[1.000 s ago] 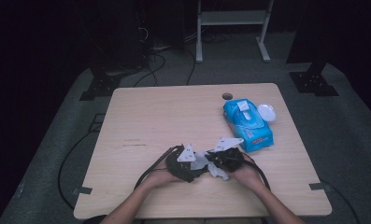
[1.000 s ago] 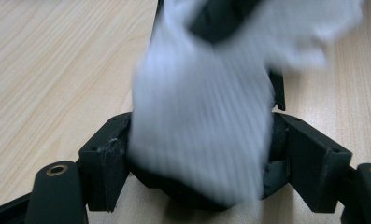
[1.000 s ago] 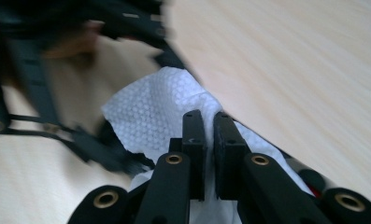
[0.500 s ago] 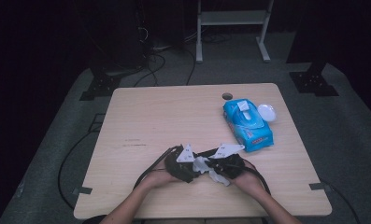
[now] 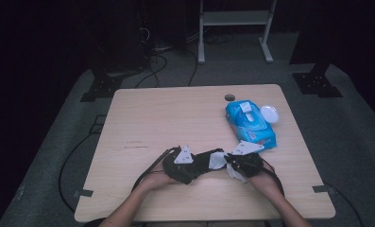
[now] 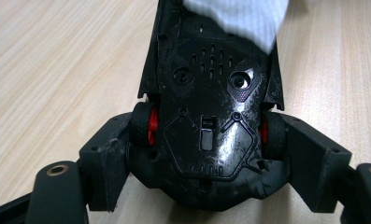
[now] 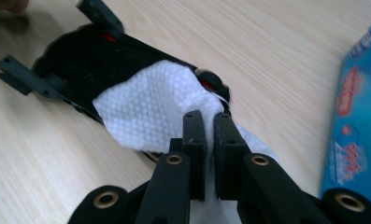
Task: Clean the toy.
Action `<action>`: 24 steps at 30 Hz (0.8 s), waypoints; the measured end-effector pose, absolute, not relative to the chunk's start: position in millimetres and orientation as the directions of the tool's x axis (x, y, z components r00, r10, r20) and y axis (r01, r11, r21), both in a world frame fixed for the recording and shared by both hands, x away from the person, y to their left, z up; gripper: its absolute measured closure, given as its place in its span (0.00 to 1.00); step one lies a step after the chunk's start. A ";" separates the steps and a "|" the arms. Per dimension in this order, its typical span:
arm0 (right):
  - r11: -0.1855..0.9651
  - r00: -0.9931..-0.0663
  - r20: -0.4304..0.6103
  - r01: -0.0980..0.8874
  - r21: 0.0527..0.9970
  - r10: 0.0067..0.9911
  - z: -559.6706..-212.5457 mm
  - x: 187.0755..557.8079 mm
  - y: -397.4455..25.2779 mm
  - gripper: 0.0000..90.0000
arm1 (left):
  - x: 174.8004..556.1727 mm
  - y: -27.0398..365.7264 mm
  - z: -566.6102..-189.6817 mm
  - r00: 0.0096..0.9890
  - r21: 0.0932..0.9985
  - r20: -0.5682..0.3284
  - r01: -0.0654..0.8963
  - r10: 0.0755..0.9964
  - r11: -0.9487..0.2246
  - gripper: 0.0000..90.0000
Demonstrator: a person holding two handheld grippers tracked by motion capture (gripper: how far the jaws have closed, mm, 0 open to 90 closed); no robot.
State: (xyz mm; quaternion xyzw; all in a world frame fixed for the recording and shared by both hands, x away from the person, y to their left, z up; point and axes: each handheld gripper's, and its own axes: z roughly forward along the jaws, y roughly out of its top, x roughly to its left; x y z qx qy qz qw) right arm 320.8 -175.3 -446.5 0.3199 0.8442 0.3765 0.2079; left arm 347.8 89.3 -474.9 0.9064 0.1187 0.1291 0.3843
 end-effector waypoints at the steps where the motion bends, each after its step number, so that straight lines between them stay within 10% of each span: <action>1: 0.484 -0.745 -0.045 0.384 0.786 0.665 -445.7 321.2 -167.0 0.94 | 347.2 89.1 -475.9 0.937 0.725 0.146 0.116 0.316 -0.679 0.26; 24: 0.490 -0.747 -0.044 0.390 0.780 0.664 -445.7 322.3 -171.0 0.94 | 346.5 90.6 -475.7 0.941 0.731 0.144 0.107 0.306 -0.674 0.26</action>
